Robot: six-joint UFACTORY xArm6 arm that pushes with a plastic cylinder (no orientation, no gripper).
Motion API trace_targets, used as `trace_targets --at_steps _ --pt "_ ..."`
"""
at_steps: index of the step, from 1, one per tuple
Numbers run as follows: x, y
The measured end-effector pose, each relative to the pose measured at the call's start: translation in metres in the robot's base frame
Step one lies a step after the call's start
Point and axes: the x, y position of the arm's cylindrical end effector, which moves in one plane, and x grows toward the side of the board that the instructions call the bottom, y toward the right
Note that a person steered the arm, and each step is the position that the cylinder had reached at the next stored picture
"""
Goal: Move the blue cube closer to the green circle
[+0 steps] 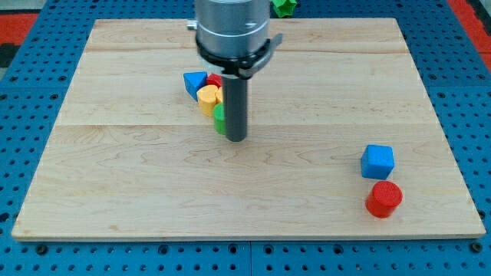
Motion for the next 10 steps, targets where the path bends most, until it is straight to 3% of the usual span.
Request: trace_targets --at_steps 2,3,4,5,6,8,10 --pt "0.011 0.002" --pt "0.019 0.076" --pt "-0.011 0.158" --pt "0.001 0.24" --pt "0.018 0.276" --pt "0.065 0.226" --pt "0.054 0.174"
